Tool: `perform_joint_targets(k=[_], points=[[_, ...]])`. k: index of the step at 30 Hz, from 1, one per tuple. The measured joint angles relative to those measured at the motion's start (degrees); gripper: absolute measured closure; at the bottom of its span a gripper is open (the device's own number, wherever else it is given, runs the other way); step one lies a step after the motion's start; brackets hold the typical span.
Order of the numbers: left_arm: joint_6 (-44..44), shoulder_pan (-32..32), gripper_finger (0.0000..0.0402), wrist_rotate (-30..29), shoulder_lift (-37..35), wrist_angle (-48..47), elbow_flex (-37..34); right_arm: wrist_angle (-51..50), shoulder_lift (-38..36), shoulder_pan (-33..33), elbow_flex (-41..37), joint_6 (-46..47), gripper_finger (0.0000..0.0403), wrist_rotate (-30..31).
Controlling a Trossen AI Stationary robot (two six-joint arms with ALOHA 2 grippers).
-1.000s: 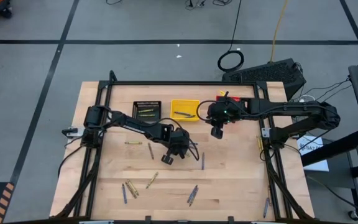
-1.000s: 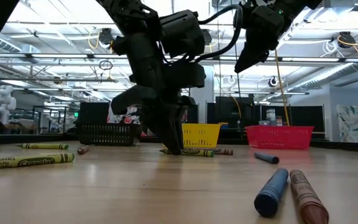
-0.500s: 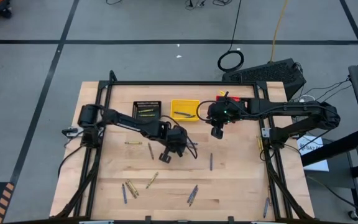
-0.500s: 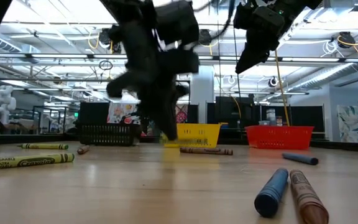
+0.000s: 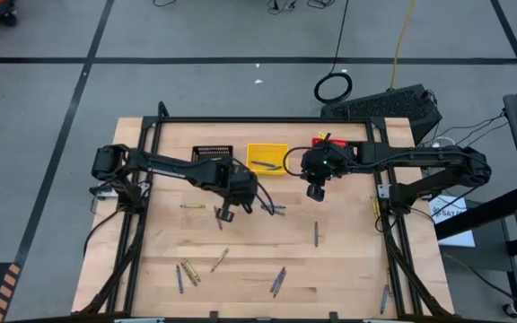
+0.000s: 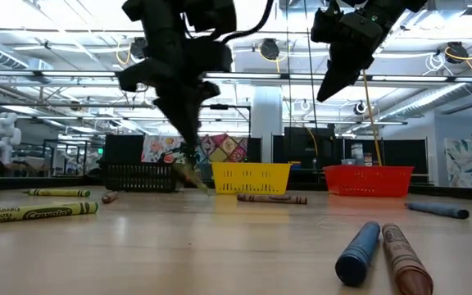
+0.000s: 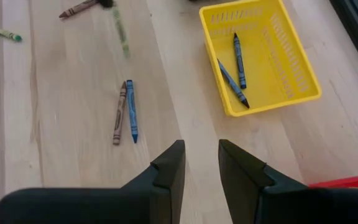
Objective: Sort crayons
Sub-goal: Put the green crayon into the black bin
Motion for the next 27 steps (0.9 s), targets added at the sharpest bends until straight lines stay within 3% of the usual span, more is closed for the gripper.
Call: perform_joint_targets(k=[13,23,27], points=[[-2.0,7.8,0.0401,-0.2,-3.5,-5.1,-2.7,-2.0,0.0,0.0,0.0,2.9,0.0318,0.0],[-2.0,9.0,0.0400,0.0,0.3,-2.0,-2.7,-1.6,0.0,0.0,0.0,2.9,0.0318,0.0],[-2.0,9.8,0.0379,0.2,1.4,-2.0,-2.7,-1.8,0.0,0.0,0.0,2.7,0.0318,0.0]])
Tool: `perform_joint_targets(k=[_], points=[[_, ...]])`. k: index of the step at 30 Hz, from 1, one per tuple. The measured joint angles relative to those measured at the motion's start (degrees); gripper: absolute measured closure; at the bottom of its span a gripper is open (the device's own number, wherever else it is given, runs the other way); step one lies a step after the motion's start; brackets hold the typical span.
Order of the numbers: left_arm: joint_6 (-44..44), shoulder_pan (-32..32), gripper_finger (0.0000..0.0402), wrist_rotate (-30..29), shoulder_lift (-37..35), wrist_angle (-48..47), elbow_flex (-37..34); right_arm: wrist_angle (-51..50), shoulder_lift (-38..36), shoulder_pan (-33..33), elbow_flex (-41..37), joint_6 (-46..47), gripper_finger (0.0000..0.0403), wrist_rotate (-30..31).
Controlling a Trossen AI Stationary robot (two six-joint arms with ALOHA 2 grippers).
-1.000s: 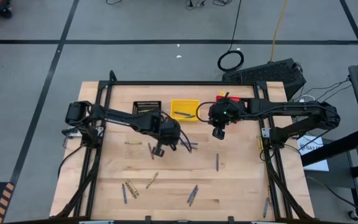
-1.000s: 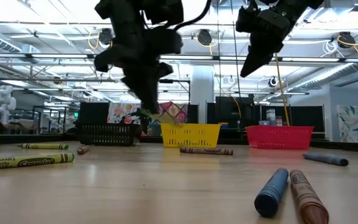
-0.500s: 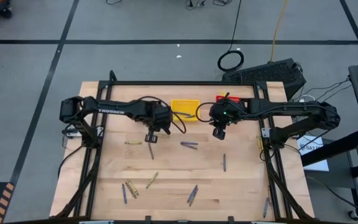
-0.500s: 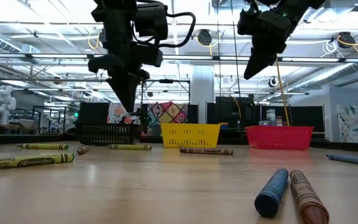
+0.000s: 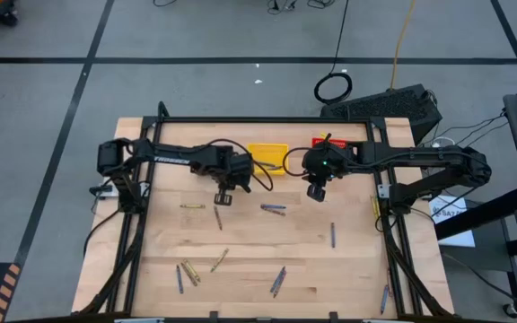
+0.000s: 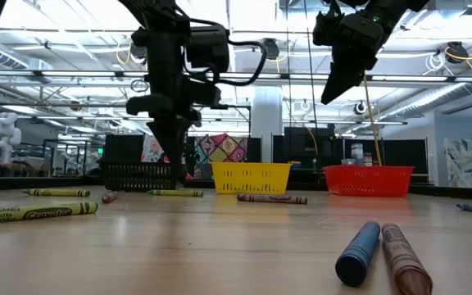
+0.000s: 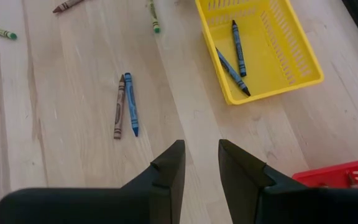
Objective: Sort crayons
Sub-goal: Put the green crayon into the black bin
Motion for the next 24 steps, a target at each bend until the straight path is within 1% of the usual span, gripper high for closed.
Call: perform_joint_targets(k=[5,8,10,16,19,24], points=[[0.2,0.5,0.0336,0.5,-0.1,2.7,0.0,0.0,0.0,0.0,0.0,-0.2,0.0318,0.0],[0.5,0.5,0.0323,4.6,-0.1,2.9,0.0,0.0,0.0,0.0,0.0,-0.2,0.0318,0.0],[1.5,0.4,0.0321,5.5,0.6,3.5,0.0,0.0,0.0,0.0,0.0,-0.2,0.0318,0.0],[1.6,0.8,0.0320,5.2,3.5,4.8,0.0,0.1,0.0,0.0,0.0,-0.2,0.0318,0.0],[1.5,1.0,0.0320,3.6,5.2,6.8,0.0,0.0,0.0,0.0,0.0,-0.2,0.0318,0.0],[1.5,1.4,0.0320,3.6,7.0,5.9,0.0,-0.3,0.0,0.0,0.0,-0.2,0.0318,0.0]])
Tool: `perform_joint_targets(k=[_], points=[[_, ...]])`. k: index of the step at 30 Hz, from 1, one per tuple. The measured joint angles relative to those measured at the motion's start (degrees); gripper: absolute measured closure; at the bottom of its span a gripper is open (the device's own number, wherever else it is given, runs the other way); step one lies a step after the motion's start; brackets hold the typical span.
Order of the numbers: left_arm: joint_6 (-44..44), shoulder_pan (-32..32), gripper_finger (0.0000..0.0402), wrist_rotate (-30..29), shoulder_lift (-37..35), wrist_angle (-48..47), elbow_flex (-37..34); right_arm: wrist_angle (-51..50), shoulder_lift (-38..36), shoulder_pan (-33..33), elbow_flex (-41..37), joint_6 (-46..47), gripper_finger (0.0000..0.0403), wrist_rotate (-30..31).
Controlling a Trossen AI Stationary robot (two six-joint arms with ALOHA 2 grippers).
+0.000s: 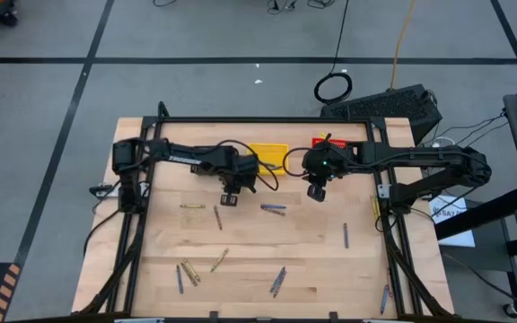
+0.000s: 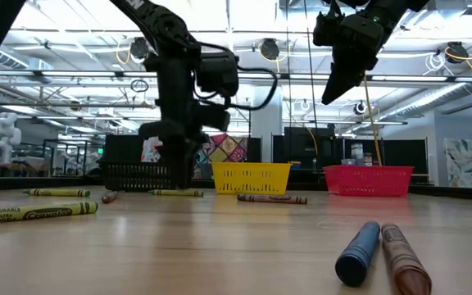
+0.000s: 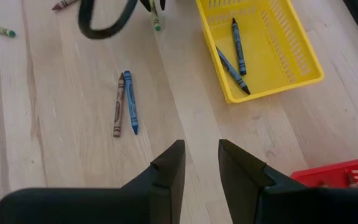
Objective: Sort crayons
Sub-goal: Put the green crayon into the black bin
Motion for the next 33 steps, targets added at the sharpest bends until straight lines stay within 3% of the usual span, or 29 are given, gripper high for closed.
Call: perform_joint_targets(k=[11,19,33], points=[[-3.0,0.2,0.0322,2.2,3.8,0.2,0.3,0.1,0.0,0.0,0.0,0.0,0.0318,0.0],[-5.2,0.3,0.0392,3.6,4.5,-0.4,0.3,-0.2,0.0,0.0,0.0,0.0,0.0318,0.0],[-6.0,-0.7,0.0399,4.4,0.0,-5.5,-0.4,-0.4,0.0,0.0,0.0,0.0,0.0318,0.0]])
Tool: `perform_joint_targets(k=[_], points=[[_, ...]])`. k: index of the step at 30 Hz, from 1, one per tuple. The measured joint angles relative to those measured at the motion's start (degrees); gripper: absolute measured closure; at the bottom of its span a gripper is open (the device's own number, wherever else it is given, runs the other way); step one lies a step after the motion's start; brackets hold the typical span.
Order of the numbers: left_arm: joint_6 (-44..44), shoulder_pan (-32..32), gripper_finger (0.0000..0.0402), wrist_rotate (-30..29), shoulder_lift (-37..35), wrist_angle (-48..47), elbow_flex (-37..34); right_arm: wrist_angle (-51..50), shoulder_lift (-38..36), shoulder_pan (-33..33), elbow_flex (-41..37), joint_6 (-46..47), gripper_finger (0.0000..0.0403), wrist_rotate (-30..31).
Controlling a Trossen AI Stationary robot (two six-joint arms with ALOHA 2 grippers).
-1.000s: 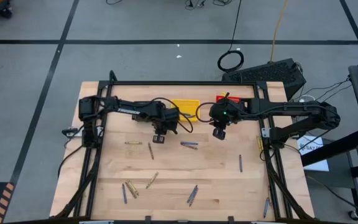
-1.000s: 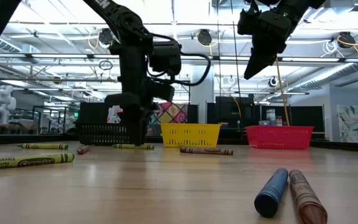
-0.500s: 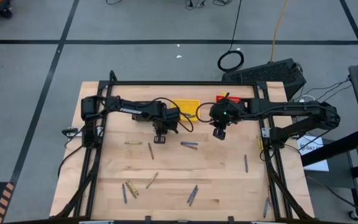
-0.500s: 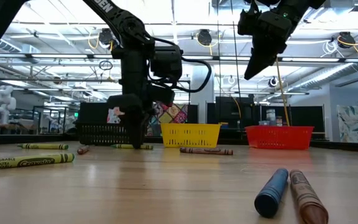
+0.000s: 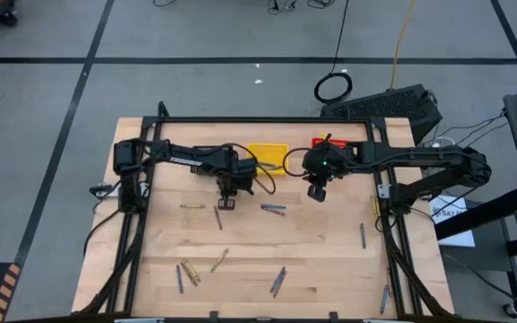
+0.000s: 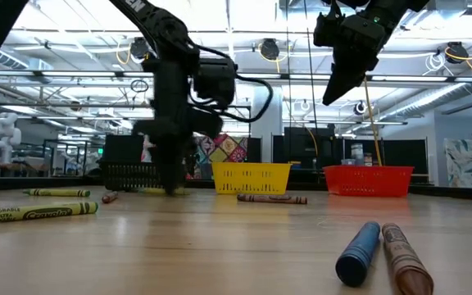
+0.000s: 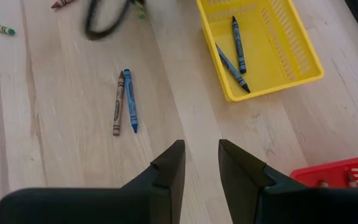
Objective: Sort crayons
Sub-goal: Put the green crayon into the black bin
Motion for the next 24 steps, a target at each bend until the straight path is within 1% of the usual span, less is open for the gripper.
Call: perform_joint_targets(k=[5,8,10,14,18,24], points=[[0.0,0.1,0.0400,-0.1,-3.9,-1.8,0.2,0.0,0.0,0.0,0.0,0.0,0.0318,0.0],[0.1,-0.1,0.0400,-0.2,-5.5,-1.4,0.2,0.0,0.0,0.0,0.0,0.0,0.0318,0.0],[1.0,0.2,0.0400,-0.4,-6.8,-3.1,0.2,0.0,0.0,0.0,0.0,0.0,0.0318,0.0],[3.0,2.1,0.0400,-2.5,-8.2,-6.3,0.3,0.0,0.0,0.0,0.0,0.0,0.0318,0.0],[3.4,4.4,0.0400,-2.5,-10.3,-7.2,0.4,-0.2,0.0,0.0,0.0,0.0,0.0318,0.0],[6.6,8.5,0.0401,-2.6,-12.7,-7.6,0.4,0.1,0.0,0.0,0.0,-0.8,0.0318,0.0]])
